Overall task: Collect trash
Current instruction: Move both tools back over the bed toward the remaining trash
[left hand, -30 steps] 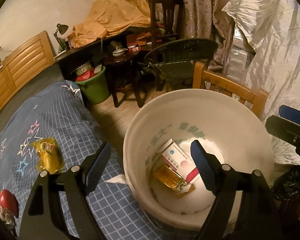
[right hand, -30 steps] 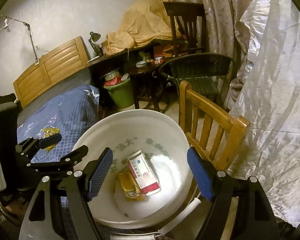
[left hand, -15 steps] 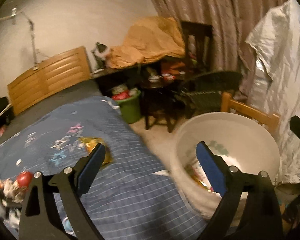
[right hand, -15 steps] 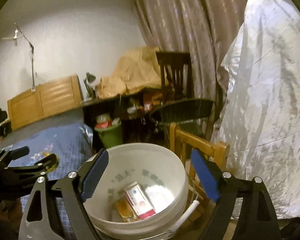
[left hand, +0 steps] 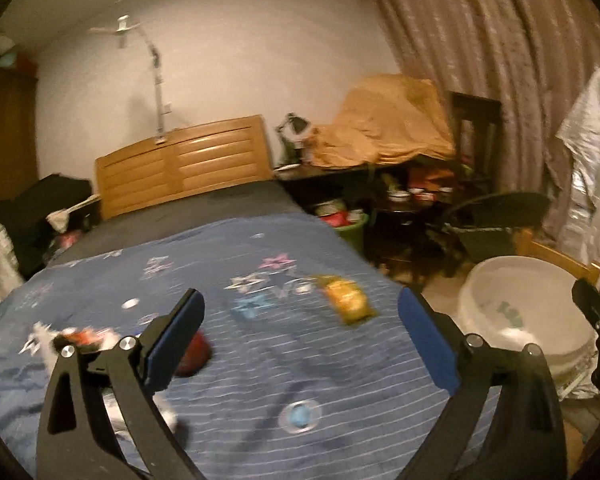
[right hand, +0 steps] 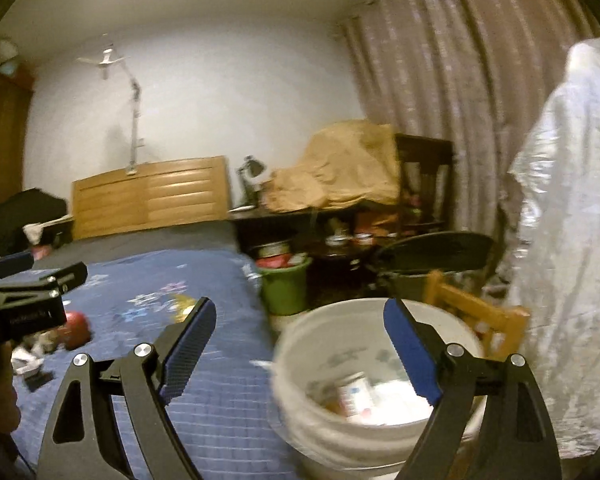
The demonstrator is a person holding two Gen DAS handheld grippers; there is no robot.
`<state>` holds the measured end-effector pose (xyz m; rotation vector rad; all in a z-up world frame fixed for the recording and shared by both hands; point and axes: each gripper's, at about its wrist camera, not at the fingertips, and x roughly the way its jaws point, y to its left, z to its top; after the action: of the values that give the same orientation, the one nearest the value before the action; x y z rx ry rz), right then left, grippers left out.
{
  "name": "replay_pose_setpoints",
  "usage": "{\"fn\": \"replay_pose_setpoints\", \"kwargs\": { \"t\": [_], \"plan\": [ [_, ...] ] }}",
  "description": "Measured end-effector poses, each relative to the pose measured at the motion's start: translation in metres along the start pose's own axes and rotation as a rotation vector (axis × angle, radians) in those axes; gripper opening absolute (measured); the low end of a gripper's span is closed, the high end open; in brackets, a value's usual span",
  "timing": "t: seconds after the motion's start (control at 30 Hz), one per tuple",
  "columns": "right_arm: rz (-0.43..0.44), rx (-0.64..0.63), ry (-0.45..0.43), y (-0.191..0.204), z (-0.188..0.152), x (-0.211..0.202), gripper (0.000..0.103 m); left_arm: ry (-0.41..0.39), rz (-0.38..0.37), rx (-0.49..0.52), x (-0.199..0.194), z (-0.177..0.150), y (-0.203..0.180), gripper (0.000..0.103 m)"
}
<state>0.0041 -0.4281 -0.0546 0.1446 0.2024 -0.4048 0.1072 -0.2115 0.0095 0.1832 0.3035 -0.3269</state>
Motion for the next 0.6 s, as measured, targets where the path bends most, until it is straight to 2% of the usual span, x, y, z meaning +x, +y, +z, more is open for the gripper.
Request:
{"fn": "replay_pose_setpoints", "kwargs": {
  "t": [0.43, 0.53, 0.6],
  "plan": [
    [0.328, -0.137, 0.145, 0.166, -0.017, 0.007, 0.091, 0.135, 0.316, -0.24, -0.02, -0.045, 0.176, 0.096],
    [0.4, -0.174, 0.179, 0.204, -0.029, 0.001, 0.093, 0.19, 0.368, -0.313, -0.019, -0.06, 0.22, 0.096],
    [0.432, -0.198, 0.198, 0.219, -0.036, 0.0, 0.093, 0.235, 0.372, -0.361, -0.016, -0.071, 0.249, 0.096]
  ]
}}
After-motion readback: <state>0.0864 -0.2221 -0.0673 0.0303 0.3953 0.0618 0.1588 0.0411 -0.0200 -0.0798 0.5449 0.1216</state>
